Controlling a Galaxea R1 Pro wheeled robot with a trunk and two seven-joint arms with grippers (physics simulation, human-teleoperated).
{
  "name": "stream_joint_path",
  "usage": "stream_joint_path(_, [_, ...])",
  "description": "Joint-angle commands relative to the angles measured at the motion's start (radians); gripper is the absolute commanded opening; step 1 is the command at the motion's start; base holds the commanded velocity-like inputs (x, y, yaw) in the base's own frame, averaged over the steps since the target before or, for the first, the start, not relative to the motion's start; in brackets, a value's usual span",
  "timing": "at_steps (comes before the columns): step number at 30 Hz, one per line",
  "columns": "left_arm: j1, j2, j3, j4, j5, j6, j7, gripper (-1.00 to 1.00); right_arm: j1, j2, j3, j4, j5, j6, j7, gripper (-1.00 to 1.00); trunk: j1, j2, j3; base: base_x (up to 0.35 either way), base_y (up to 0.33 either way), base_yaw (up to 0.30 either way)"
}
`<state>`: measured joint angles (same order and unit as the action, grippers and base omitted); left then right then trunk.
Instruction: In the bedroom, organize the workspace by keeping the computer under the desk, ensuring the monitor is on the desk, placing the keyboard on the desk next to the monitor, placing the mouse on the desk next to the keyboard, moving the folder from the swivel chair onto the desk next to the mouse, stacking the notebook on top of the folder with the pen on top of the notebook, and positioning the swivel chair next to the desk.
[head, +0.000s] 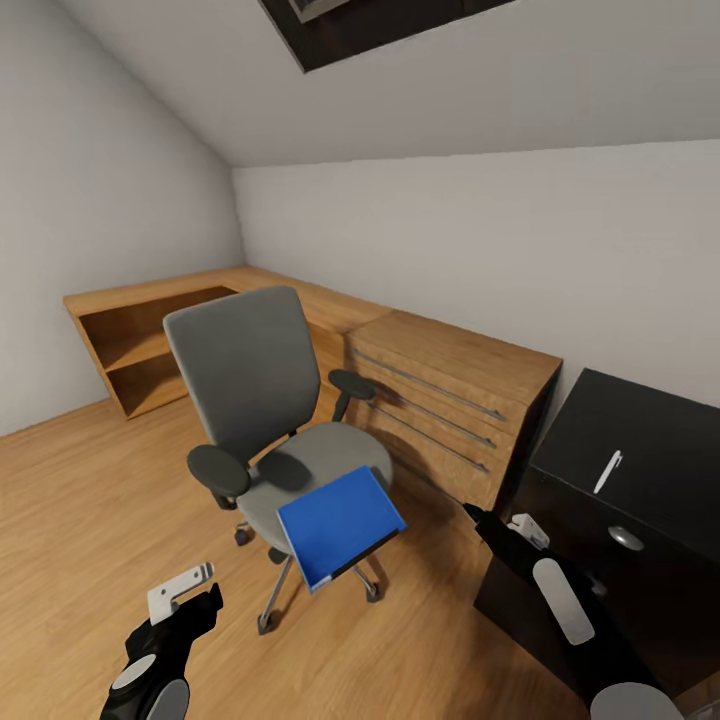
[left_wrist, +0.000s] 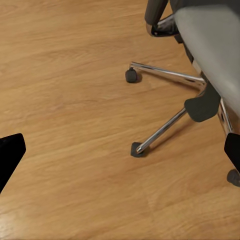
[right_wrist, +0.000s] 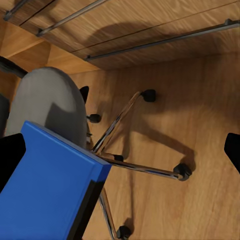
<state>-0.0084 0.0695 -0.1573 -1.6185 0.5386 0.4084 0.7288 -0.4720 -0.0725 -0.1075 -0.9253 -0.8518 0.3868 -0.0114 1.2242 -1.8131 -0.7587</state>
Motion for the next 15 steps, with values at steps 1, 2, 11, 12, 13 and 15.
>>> stream_joint_path(1, [-0.001,0.001,-0.002,-0.001,0.006,0.003,0.009,1.0,0.0,0.001,-0.001,-0.001,-0.006,0.005,-0.001,1.0,0.004,-0.008,-0.004,0.0,0.0,0.0])
stream_joint_path(2, [-0.001,0.001,-0.002,-0.001,0.006,0.003,0.009,1.0,0.0,0.001,-0.001,-0.001,-0.006,0.005,-0.002,1.0,0.008,-0.015,-0.007,0.0,0.0,0.0])
stream_joint_path(11, [-0.001,0.001,-0.001,-0.001,0.006,0.003,0.009,1.0,0.0,0.004,0.002,0.004,-0.006,0.004,-0.001,1.0,0.042,-0.078,-0.035,0.0,0.0,0.0])
stream_joint_path(12, [-0.001,0.001,-0.001,-0.001,0.006,0.003,0.009,1.0,0.0,0.005,0.003,0.01,-0.007,0.008,0.001,1.0,0.046,-0.085,-0.039,0.0,0.0,0.0])
stream_joint_path(13, [-0.001,0.001,-0.001,-0.001,0.006,0.003,0.009,1.0,0.0,0.005,0.003,0.011,-0.008,0.008,0.003,1.0,0.05,-0.092,-0.042,0.0,0.0,0.0])
stream_joint_path(15, [-0.001,0.001,0.001,-0.001,0.006,0.003,0.009,1.0,0.0,0.004,0.002,0.016,-0.009,0.011,0.016,1.0,0.058,-0.106,-0.048,0.0,0.0,0.0])
